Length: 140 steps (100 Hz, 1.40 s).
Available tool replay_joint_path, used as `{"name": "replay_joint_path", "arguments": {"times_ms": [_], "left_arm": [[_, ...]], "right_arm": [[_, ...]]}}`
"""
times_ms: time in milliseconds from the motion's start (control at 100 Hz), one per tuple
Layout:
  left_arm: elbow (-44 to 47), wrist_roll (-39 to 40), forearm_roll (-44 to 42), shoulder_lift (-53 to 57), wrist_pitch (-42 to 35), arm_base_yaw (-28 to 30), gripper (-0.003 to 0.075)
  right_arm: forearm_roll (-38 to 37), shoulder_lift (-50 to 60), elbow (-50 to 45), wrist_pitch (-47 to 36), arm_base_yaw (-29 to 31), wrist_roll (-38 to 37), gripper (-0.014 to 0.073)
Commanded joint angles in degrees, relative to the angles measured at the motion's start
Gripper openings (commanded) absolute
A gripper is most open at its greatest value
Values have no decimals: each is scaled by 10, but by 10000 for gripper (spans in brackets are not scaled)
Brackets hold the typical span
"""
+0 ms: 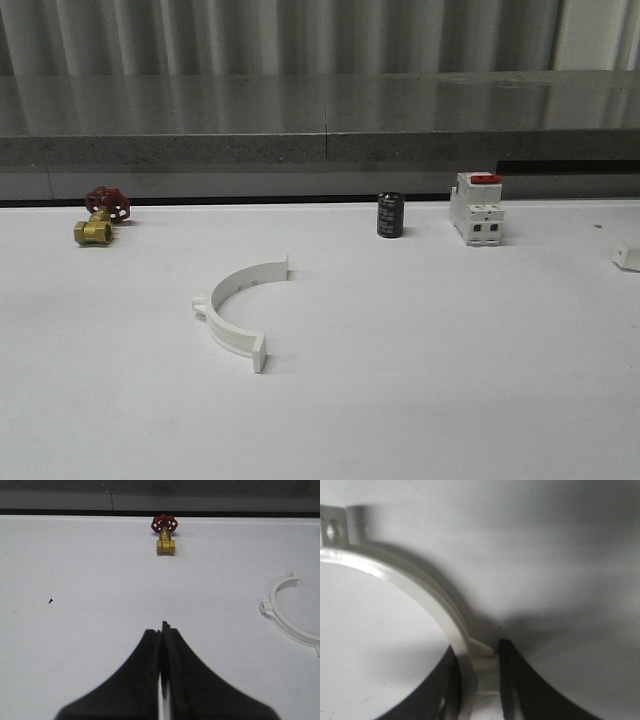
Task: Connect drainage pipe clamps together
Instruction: 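Carry the held clamp half with the right gripper toward the placed half, then push the right-held half against the placed half, aligning both ends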
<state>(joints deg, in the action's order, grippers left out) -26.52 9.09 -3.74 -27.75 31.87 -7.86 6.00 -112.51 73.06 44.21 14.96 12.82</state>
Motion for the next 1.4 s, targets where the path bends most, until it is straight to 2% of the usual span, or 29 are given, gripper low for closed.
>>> {"name": "replay_joint_path", "arguments": {"times_ms": [0, 170, 330, 450, 650, 790, 900, 1070, 1390], "left_arm": [[-17, 6, 0, -1, -38, 1, -20], [-17, 6, 0, -1, -38, 1, -20], [-17, 6, 0, -1, -38, 1, -20], [-17, 6, 0, -1, -38, 1, -20], [-17, 6, 0, -1, -38, 1, -20], [-17, 6, 0, -1, -38, 1, -20], [-17, 6, 0, -1, -38, 1, -20], [-17, 6, 0, -1, -38, 1, -20], [-17, 6, 0, -1, -38, 1, -20]], "right_arm": [[5, 30, 17, -6, 2, 7, 34], [33, 35, 38, 30, -3, -5, 34], [34, 62, 56, 48, -43, -53, 34], [15, 87, 56, 49, -106, -105, 34], [-43, 95, 66, 23, -256, -268, 34], [-74, 82, 89, 12, -349, -331, 34], [-95, 64, 113, 12, -395, -373, 34], [-124, 28, 144, 19, -431, -431, 34], [-134, -18, 158, 26, -471, -475, 34]]}}
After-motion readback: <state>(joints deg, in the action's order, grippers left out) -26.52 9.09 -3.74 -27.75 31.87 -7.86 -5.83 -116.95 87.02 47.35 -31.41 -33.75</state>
